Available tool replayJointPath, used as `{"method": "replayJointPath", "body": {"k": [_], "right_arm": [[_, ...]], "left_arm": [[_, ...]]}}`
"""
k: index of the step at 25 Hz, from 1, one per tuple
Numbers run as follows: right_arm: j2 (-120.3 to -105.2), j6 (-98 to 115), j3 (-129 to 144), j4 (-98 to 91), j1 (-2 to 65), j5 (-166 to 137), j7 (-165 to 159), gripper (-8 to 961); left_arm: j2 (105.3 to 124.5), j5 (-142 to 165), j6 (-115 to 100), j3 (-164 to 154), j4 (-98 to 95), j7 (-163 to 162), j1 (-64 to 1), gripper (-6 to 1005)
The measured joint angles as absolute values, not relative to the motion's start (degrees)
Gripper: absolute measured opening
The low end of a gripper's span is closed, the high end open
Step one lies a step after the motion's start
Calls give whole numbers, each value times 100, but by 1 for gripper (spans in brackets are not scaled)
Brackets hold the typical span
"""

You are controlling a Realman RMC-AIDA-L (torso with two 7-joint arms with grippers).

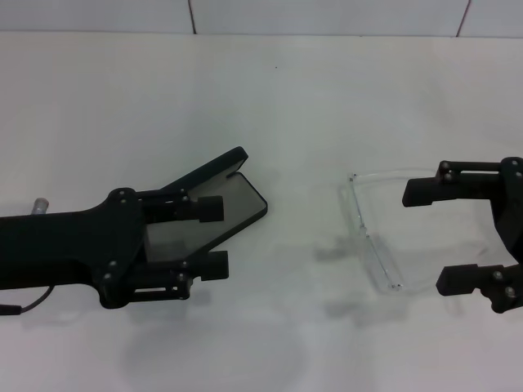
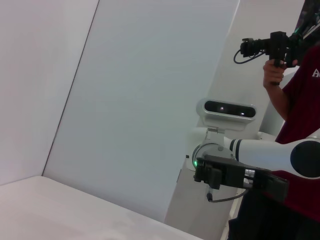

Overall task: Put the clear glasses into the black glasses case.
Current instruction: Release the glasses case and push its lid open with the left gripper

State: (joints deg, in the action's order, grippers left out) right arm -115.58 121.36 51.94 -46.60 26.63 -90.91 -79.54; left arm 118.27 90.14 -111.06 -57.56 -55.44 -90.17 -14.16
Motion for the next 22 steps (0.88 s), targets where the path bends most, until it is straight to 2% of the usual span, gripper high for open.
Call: {"method": "replayJointPath", "body": {"k": [15,22], "right_arm": [[-11542,12121,6097,-4865,2818,-9049,-8016,783],[-11480,12058,5515,-4911,2719,-9172,-7996,783]], "left_arm": [[11817,8914,-11110,-5703,-5544,-8941,-1375,693],[11907,8906,-11065,-5567,-5586,-8820,-1354,692]]}}
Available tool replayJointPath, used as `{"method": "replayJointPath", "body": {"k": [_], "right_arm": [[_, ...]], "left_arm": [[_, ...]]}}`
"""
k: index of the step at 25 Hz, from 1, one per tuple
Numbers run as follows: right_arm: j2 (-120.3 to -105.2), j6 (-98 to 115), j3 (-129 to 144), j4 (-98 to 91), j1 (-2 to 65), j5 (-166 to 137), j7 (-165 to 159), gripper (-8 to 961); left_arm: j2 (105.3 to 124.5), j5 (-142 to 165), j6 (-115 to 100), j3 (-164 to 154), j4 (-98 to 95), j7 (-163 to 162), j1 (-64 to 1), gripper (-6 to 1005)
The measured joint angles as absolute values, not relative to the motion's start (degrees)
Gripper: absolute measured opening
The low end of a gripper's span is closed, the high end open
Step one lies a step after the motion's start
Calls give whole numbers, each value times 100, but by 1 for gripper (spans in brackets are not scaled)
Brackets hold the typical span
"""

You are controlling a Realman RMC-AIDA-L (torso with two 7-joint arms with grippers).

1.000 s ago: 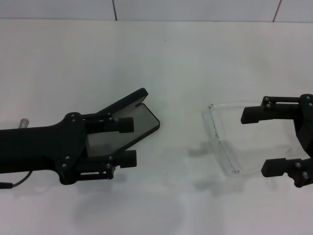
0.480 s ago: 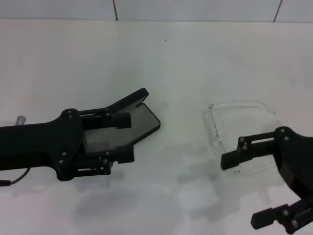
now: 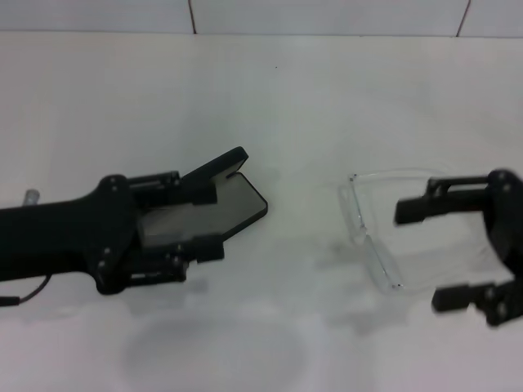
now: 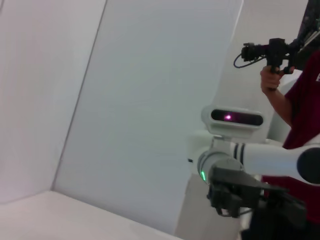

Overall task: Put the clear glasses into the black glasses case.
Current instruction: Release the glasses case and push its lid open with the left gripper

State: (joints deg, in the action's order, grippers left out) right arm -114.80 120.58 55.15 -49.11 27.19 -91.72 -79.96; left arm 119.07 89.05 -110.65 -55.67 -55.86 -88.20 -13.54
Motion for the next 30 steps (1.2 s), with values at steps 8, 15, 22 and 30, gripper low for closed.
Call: {"method": "replayJointPath", "body": {"k": [8,15,22,30], "right_arm": [[-11208,11873,3787,-4973,2107,-9309,-7907,783],[-11190,11881,2946,-4947,1672,-9317,-7733,783],[-11216,11859,2903,-4872,1489,-9318,-7601,782],[-11193,11844,2916,-4721,1506,-9339,-7507,780]], "left_arm": [[11994,9275,-9574,-6373,-7207,-10124,-1319,690],[11986,10476,-8483,-7439,-8803,-12057,-1599,570],[11982,13078,-8017,-8609,-9927,-14144,-2125,574],[11986,15307,-8003,-9727,-10569,-15225,-2329,569]]}}
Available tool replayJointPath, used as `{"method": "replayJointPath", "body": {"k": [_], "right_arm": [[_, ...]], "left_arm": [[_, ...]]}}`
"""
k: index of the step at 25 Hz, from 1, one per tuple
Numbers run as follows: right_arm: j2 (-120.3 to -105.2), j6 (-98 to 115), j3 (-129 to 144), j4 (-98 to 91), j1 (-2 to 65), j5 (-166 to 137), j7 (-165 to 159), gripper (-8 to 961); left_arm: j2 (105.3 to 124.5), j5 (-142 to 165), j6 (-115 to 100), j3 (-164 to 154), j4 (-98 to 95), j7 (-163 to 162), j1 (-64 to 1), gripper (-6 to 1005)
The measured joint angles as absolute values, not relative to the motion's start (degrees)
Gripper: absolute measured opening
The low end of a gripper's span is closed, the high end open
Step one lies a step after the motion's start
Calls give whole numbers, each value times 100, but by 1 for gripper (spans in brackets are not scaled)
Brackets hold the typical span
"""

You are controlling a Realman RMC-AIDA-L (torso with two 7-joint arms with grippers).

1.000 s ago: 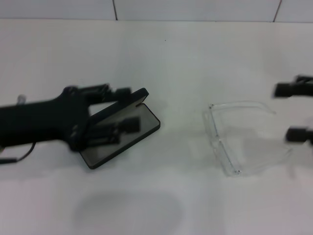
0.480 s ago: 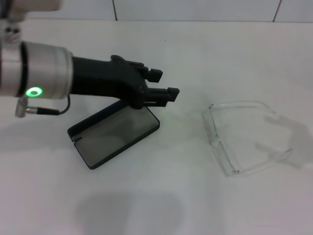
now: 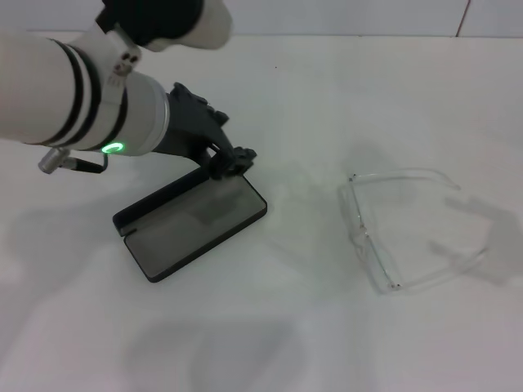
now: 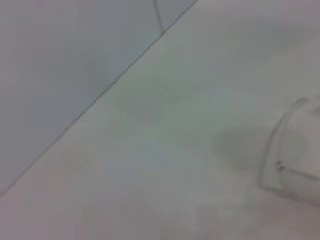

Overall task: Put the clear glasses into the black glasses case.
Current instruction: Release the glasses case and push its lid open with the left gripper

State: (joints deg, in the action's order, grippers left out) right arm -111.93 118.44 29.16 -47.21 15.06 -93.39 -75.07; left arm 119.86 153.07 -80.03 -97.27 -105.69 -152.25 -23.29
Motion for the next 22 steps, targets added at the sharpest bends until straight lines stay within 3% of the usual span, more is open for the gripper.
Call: {"method": "replayJointPath", "body": {"k": [22], "right_arm": [[-11054,11589,2970,-4152,1802,-9411,-7140,777]], "left_arm": [[11983,16102,-8100,-10029,-9660,-15652,-2565,505]]}}
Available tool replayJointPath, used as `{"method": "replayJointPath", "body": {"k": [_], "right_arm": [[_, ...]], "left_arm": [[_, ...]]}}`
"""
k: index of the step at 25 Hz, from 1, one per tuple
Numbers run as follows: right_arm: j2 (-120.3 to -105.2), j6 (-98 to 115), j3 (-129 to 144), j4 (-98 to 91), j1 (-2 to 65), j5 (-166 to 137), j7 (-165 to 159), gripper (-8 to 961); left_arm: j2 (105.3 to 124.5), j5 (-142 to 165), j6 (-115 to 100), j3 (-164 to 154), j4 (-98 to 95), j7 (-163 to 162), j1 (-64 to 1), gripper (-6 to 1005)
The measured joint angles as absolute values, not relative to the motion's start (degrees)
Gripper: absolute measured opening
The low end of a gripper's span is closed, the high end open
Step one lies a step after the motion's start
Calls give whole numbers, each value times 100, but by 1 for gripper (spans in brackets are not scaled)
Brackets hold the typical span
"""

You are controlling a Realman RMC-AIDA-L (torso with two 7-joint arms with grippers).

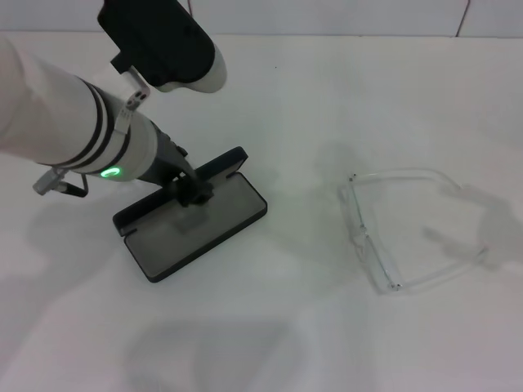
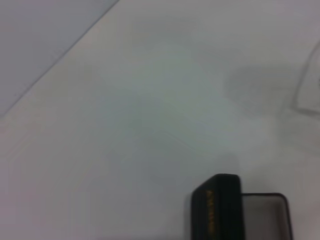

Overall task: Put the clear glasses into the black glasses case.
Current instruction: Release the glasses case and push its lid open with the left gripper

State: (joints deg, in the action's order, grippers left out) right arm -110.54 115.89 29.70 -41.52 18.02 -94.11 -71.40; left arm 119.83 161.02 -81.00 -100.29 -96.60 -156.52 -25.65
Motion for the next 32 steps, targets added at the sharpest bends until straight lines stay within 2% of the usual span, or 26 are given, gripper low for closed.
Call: {"method": "replayJointPath", "body": {"k": [12,32], "right_arm": [[-11084,11564,2952,-4072,1733,-9423,-7104,777],[-11069,11657,2915,-3829,1648,-9393,-7083,778]], "left_arm": [[11979,16221,-8088,-10022,-9024,-15680,-2854,469],[11988,16065,-8119,-9924,-9076,-15750,-2795,411]]}}
